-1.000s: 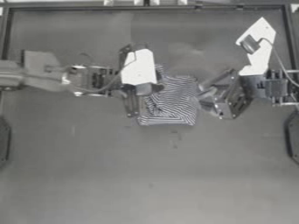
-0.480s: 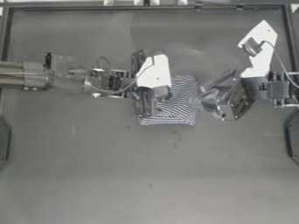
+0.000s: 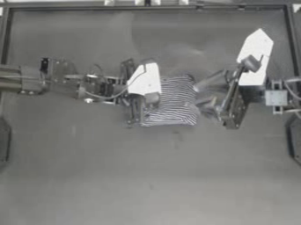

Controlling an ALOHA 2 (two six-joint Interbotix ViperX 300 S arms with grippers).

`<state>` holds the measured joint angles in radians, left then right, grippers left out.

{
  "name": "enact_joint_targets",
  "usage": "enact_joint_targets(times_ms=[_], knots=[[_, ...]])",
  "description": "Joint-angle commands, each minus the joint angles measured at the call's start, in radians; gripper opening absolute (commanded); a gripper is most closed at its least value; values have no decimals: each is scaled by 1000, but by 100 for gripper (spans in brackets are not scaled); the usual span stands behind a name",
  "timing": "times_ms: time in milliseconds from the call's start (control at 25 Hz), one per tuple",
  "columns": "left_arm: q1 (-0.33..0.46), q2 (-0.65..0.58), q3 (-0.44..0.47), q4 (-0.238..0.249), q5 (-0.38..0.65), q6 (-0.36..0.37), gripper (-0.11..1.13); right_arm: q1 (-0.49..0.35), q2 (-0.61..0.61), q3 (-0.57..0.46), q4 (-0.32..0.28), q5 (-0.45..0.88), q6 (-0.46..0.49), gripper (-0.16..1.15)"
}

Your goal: Fold shirt

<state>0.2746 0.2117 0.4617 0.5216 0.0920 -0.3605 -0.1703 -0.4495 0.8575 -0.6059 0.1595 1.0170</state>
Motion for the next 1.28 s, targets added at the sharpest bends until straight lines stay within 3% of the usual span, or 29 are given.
enact_joint_targets(times_ms=[40, 400, 1280], knots=[[9, -58, 8, -2, -3, -2, 77, -48, 23, 11, -54, -48, -8, 88], [11, -52, 17, -2, -12, -2, 76, -89, 238, -26, -160, -41, 14, 88], [14, 21, -12, -2, -54, -2, 76, -86, 460, -67, -140, -32, 23, 88]])
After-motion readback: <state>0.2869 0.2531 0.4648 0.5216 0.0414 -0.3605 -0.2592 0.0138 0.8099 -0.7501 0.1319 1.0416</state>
